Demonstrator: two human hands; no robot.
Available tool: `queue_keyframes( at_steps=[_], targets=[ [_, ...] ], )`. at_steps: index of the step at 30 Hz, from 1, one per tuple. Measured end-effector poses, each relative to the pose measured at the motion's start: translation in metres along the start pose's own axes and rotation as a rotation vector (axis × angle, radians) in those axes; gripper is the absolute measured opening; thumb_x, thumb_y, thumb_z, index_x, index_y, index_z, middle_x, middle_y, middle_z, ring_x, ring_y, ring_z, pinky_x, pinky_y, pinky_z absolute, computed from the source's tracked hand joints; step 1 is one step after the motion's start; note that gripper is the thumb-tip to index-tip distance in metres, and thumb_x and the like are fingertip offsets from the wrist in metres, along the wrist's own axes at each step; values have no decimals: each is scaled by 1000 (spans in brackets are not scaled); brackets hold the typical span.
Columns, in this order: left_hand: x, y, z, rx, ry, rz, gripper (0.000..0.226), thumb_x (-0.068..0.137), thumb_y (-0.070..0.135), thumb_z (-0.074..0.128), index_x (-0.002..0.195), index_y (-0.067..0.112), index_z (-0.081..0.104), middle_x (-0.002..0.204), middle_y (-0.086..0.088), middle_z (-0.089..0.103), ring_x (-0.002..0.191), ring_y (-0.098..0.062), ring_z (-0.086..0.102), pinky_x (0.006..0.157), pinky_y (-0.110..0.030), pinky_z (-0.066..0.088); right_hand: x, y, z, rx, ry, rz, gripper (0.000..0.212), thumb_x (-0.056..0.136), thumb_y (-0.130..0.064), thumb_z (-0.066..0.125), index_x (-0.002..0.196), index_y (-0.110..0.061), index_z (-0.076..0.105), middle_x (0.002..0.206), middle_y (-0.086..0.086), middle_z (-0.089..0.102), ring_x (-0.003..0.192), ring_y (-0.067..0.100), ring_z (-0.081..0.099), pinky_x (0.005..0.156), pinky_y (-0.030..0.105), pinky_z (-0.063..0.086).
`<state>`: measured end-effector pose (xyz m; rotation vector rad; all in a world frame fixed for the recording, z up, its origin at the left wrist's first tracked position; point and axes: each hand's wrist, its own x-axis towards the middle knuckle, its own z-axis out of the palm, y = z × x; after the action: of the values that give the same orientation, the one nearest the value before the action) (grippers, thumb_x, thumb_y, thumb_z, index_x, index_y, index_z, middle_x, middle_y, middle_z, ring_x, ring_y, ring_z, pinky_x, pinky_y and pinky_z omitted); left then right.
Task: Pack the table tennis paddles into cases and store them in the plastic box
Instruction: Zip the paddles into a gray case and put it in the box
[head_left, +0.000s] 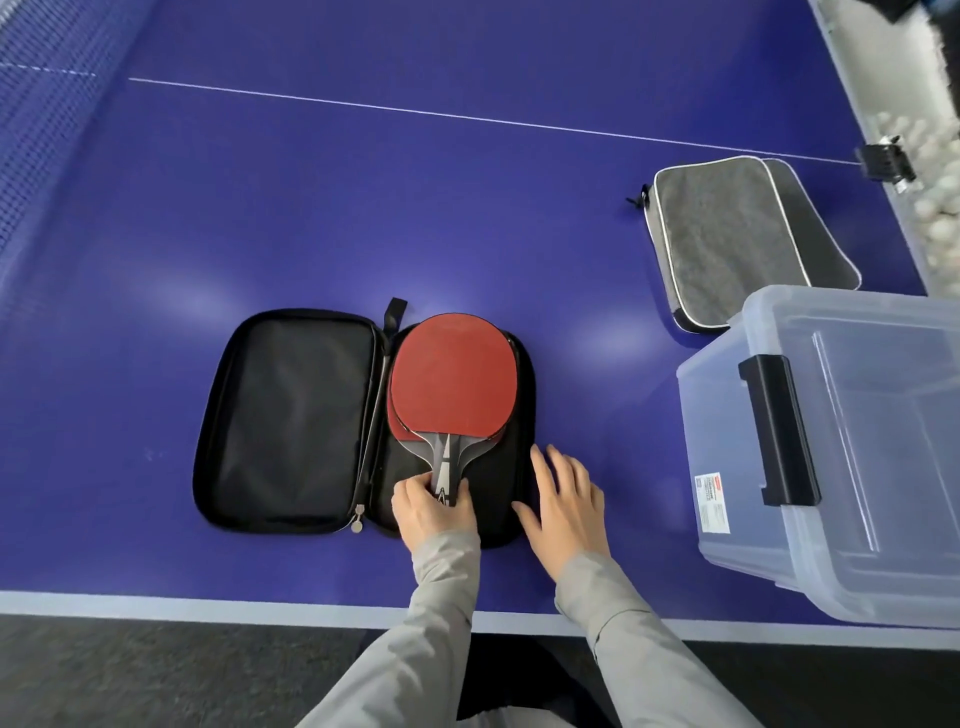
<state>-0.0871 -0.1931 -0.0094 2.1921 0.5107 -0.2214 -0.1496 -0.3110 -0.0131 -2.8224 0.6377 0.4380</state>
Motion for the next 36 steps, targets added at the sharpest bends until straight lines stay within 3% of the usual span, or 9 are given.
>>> queue_keyframes(
  at_steps=[12, 18, 22, 25, 27, 29, 33, 36],
  targets=[
    [-1, -4, 0, 40, -53, 38, 39, 73, 14, 77, 102, -4, 59, 107, -17, 56, 108, -31, 48, 90, -31, 35, 0, 0, 2, -33, -3, 8, 67, 93, -48, 43, 150, -23, 17, 156, 0, 21, 141, 22, 20, 107, 40, 29],
    [5, -5, -28, -5, -163, 102, 48, 80, 40, 69, 112, 6, 59, 114, -6, 52, 111, -22, 47, 101, -35, 37, 1, 2, -2, -39, -10, 8, 68, 94, -50, 42, 150, -23, 15, 156, -2, 19, 142, 20, 18, 108, 38, 28],
    [44, -27, -78, 113, 45, 159, 45, 85, 36, 65, 118, 6, 58, 121, -14, 52, 115, -31, 46, 99, -43, 32, -1, 3, -3, -31, -24, 5, 69, 93, -50, 42, 150, -23, 15, 156, -2, 19, 142, 20, 18, 108, 39, 28],
    [85, -46, -119, 190, 239, 50, 59, 82, 36, 68, 128, 4, 50, 133, -19, 43, 122, -38, 38, 100, -49, 29, -1, 3, -3, -33, -23, 5, 69, 93, -51, 41, 150, -23, 15, 156, -3, 19, 142, 19, 18, 109, 39, 28],
    [109, -55, -139, 227, 267, -58, 68, 82, 39, 67, 134, 3, 43, 139, -18, 35, 128, -38, 32, 104, -50, 24, -2, 2, -3, -46, -20, 2, 68, 94, -51, 41, 150, -23, 15, 156, -3, 20, 142, 19, 18, 109, 39, 28],
    [128, -62, -152, 273, 227, -132, 71, 82, 43, 66, 136, 4, 41, 142, -14, 31, 130, -36, 27, 107, -49, 20, -1, 2, -4, -50, -22, 4, 68, 94, -51, 41, 150, -23, 15, 156, -2, 20, 141, 19, 18, 109, 39, 28],
    [141, -73, -160, 271, 90, -159, 55, 82, 47, 63, 123, 11, 54, 139, -5, 32, 128, -36, 27, 109, -53, 25, -2, 0, -3, -53, -20, 12, 68, 93, -50, 42, 150, -22, 16, 155, -2, 20, 141, 20, 19, 108, 39, 29],
    [140, -75, -165, 193, 71, -105, 47, 85, 35, 64, 124, 12, 53, 139, -6, 37, 127, -35, 34, 108, -51, 29, -1, 0, -4, -59, -21, 20, 68, 93, -51, 42, 150, -23, 17, 155, -2, 21, 141, 20, 19, 108, 38, 30]
  ],
)
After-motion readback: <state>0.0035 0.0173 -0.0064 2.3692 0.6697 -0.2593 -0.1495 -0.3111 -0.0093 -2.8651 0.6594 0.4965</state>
